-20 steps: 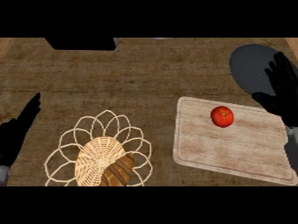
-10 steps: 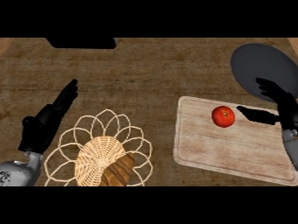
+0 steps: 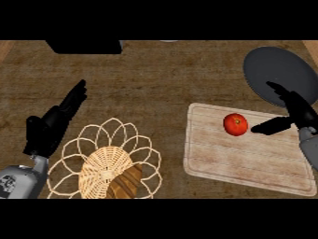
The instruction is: Pick the tomato from the cutting board and place it in the pan
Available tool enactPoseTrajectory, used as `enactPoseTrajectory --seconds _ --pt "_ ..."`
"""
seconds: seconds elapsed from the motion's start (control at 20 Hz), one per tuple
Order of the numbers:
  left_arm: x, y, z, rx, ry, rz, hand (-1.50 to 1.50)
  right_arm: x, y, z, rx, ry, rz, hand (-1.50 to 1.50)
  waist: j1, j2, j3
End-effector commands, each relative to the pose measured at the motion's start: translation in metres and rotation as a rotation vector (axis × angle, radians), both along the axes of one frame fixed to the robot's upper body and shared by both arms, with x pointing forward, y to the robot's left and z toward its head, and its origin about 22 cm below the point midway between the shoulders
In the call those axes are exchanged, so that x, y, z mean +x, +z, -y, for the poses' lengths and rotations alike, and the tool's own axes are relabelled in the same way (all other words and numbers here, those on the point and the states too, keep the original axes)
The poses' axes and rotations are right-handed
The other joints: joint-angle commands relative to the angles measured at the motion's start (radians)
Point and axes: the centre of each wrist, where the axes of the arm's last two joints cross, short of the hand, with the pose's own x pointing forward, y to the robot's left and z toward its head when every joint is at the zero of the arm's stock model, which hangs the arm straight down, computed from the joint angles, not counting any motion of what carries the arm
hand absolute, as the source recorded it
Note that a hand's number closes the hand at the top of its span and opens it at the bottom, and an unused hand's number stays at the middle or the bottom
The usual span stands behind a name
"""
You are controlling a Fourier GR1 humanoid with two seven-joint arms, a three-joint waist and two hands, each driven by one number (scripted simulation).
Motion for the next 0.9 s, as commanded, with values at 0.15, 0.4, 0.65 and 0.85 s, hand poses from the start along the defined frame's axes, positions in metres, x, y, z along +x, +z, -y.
enactPoseTrajectory --seconds 0.15,0.4,0.65,0.85 --pt "0.0 0.001 0.016 -0.017 -0.009 0.004 0.0 0.04 0.058 -0.017 -0.212 0.119 -0.358 -1.5 0.023 0.002 -0.001" --pt "-0.003 0.01 0.013 -0.009 -0.032 -0.009 0.0 0.066 0.075 -0.058 -0.228 0.229 -0.6 -1.5 0.029 0.001 0.0" --pt "0.004 -0.001 0.002 0.004 -0.018 -0.017 0.0 0.072 0.067 -0.101 -0.195 0.294 -0.719 -1.5 -0.003 -0.001 0.001" --pt "-0.007 0.0 0.002 -0.001 -0.001 -0.008 0.0 0.074 0.062 -0.118 -0.255 0.253 -0.736 -1.5 -0.002 -0.002 0.001"
